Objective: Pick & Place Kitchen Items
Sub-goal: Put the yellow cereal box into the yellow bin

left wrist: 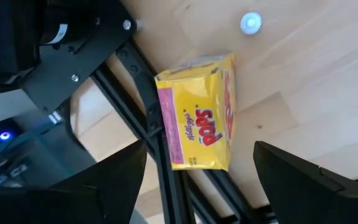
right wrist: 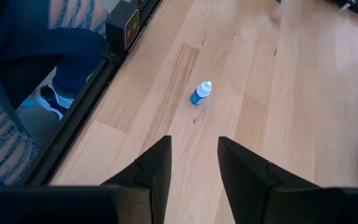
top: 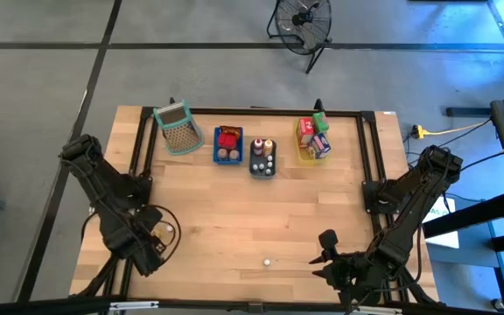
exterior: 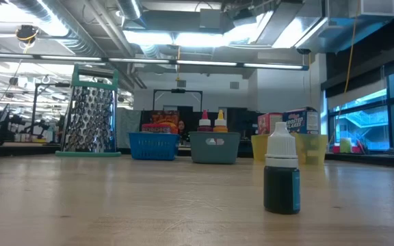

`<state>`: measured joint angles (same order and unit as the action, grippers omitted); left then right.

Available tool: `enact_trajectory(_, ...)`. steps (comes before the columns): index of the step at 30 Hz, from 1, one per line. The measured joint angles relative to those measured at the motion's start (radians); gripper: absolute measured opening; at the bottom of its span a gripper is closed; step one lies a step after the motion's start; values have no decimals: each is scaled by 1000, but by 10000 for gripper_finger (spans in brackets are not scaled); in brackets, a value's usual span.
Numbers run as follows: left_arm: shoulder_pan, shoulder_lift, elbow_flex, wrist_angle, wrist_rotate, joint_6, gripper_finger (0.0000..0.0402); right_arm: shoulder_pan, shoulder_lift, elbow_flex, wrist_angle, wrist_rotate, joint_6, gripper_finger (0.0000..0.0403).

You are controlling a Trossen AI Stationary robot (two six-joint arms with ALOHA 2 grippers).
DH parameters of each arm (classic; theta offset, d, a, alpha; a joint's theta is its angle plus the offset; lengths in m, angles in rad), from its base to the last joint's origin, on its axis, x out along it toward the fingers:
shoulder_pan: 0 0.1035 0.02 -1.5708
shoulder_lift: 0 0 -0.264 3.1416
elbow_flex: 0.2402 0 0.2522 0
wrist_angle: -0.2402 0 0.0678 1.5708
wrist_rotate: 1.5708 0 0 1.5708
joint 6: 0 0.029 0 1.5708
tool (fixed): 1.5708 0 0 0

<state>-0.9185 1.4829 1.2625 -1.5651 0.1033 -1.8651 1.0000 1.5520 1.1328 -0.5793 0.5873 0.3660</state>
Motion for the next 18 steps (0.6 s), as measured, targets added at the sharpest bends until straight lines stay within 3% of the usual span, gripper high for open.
enact_trajectory(18, -6, -25, 0, 13, -18, -51, 292, 0, 0, 0, 0, 2, -8, 133)
